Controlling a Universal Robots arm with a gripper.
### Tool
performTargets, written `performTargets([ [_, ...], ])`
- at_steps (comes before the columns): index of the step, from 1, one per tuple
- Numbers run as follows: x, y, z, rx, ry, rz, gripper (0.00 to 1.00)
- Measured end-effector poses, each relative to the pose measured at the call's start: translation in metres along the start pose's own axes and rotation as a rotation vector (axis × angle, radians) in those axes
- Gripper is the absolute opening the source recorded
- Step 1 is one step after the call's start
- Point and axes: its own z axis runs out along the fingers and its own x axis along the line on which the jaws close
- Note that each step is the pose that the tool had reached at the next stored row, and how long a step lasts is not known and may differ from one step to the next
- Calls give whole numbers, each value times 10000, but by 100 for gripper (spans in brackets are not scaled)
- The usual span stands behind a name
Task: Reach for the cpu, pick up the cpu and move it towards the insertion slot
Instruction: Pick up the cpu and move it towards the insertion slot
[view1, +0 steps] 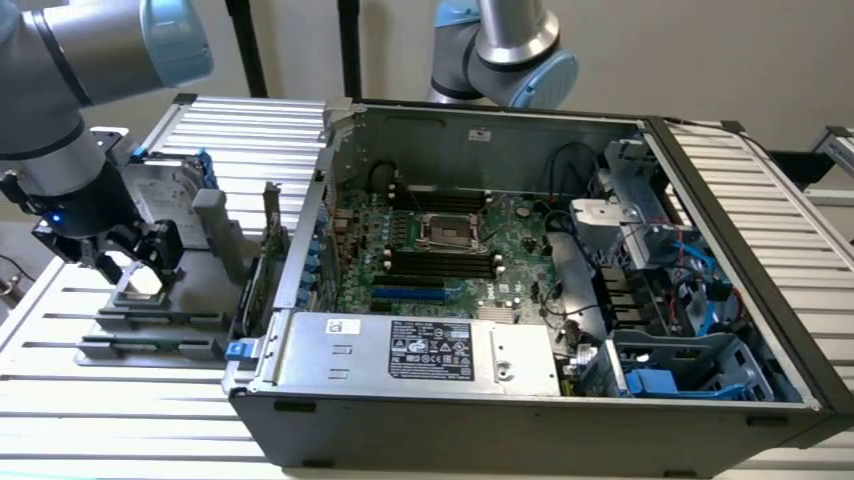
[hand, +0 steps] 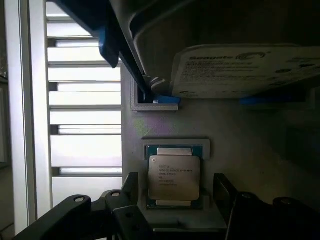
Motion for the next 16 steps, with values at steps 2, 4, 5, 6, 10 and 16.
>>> performTargets([
  [2, -1, 3, 7, 1, 1, 0, 71],
  [4, -4, 5, 15, -1, -1, -1, 71],
  [5, -7, 5, 18, 0, -1, 0, 71],
  [6, -11, 5, 21, 0, -1, 0, 71],
  [10, -22, 6, 34, 0, 0, 1, 71],
  [16, -24, 6, 51, 0, 0, -2, 71],
])
